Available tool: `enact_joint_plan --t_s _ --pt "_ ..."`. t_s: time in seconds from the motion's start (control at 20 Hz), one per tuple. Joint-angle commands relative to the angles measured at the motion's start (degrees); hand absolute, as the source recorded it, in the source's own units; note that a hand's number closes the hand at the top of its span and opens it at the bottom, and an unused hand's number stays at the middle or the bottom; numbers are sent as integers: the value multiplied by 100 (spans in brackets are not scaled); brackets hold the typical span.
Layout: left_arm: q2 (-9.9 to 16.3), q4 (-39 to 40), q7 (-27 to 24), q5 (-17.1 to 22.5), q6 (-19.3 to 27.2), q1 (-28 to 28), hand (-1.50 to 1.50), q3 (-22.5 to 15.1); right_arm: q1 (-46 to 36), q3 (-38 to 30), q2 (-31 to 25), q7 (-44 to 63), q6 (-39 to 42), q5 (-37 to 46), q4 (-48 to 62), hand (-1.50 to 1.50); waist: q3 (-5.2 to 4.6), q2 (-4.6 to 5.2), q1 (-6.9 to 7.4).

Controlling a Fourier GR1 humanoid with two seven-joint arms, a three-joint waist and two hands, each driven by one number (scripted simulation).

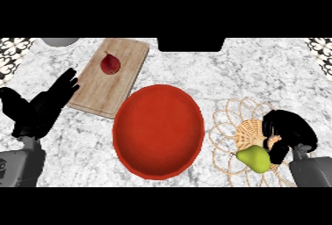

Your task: Pick the cupcake from the placemat and place it in the bowl

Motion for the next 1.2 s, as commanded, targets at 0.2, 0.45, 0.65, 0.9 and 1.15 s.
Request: enact_joint_plan --t_s 0.2,0.45,0.65,0.9,1.15 --pt "-107 76 188 -88 90 -193 0 12 191 109 -215 -1201 -175 79 46 150 54 28 9" --pt "-72 160 -77 -72 -70 5 0 24 636 260 -1103 -3385 -553 -77 292 150 60 40 15" --pt "-241 176 -208 -249 33 47 0 -101 922 41 -1280 -3789 -662 -185 -368 150 51 25 -42" --pt "-80 -34 25 -70 -18 132 0 136 1723 -429 -1537 -3843 -271 -669 -1971 150 48 3 -81" --pt "-106 132 -160 -193 -50 90 0 91 2246 -1138 -1834 -3596 567 -1236 -3477 150 46 5 -107"
